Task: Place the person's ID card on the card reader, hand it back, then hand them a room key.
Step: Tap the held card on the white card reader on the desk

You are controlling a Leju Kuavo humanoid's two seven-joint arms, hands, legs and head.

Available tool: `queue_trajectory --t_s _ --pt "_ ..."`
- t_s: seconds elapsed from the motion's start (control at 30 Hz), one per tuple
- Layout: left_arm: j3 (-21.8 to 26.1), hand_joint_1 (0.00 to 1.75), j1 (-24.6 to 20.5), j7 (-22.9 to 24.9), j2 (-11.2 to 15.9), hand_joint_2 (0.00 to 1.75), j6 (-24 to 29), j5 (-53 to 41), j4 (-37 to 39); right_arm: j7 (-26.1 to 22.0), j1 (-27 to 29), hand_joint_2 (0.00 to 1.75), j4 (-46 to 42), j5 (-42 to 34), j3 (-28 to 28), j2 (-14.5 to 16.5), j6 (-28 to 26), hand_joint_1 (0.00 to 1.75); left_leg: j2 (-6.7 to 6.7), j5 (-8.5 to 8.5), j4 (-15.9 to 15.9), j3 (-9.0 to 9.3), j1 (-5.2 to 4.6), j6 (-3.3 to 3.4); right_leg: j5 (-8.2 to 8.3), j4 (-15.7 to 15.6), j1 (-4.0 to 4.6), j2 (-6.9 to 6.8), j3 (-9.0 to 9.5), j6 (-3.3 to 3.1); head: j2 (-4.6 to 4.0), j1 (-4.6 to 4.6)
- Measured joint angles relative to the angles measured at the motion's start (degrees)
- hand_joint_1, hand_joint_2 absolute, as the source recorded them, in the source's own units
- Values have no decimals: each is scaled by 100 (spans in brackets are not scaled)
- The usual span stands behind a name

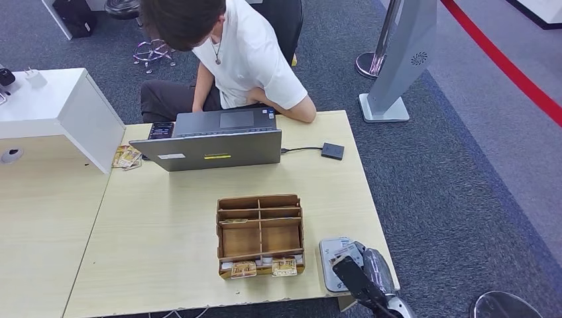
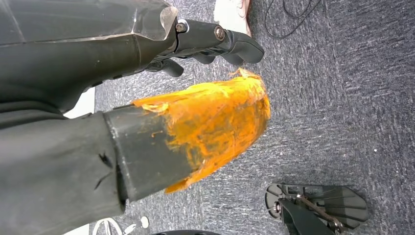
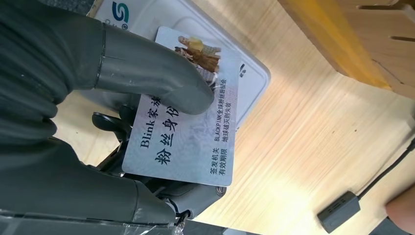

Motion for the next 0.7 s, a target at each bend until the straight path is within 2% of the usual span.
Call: queue_trajectory --t_s 0.7 --pt "5 0 0 7 0 0 -1 -50 0 294 -250 175 392 550 -81 8 -236 175 1 0 0 5 0 0 0 0 0 1 4 0 0 0"
